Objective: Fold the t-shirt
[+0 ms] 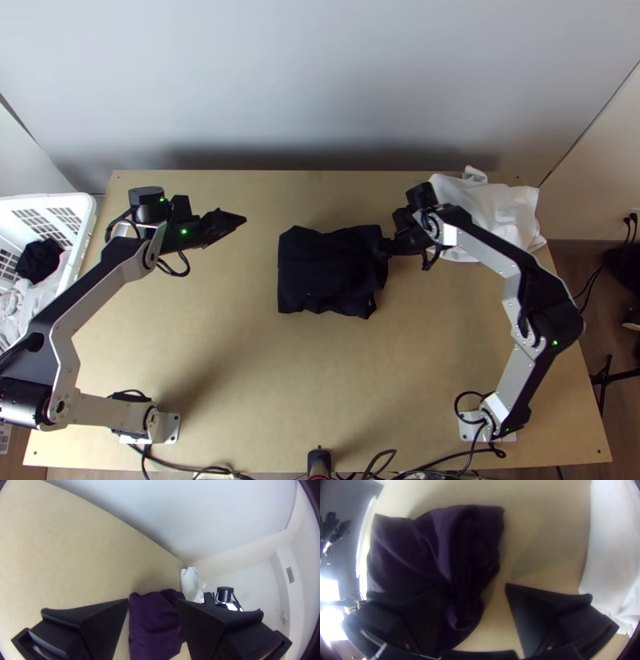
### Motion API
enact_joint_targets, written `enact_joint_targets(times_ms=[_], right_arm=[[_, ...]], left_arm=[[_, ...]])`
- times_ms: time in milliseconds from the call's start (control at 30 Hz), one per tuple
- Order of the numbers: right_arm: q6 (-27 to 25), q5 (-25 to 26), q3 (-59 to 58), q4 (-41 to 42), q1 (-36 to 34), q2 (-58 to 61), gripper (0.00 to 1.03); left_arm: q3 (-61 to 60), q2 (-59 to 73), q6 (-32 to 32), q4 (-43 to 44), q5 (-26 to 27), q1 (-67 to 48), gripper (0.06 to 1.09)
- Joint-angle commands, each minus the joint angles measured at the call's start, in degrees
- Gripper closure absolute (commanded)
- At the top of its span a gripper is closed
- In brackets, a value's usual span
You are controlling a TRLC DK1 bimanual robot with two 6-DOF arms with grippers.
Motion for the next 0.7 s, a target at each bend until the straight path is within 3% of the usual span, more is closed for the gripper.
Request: enact_joint_targets(times_ms=[0,233,367,433,667], right_arm=[[0.2,0.1,-0.3,-1.8,-0.1,-6.6,0.04],[5.9,-1.1,9.3,-6.9,3.0,-15.5,0.04],[11.1,-12.3,13.0,-11.1,5.4,-13.8,0.04],[12.0,-15.3,13.2,-12.2,5.5,-12.0,0.04],[11.0,-16.4,13.5,-11.1,4.5,-2.5,0.05]], left_arm=[[0.8,-1.0,-0.4,-0.7,0.1,-1.4,0.37],[2.3,-1.7,-1.9,-3.2,0.1,-6.2,0.37],[1.1,-1.3,1.0,-3.9,-0.3,-11.9,0.37],[0.6,-0.7,4.1,-4.3,-2.0,-15.0,0.37],[0.1,2.2,7.6,-2.5,-4.1,-20.3,0.37]])
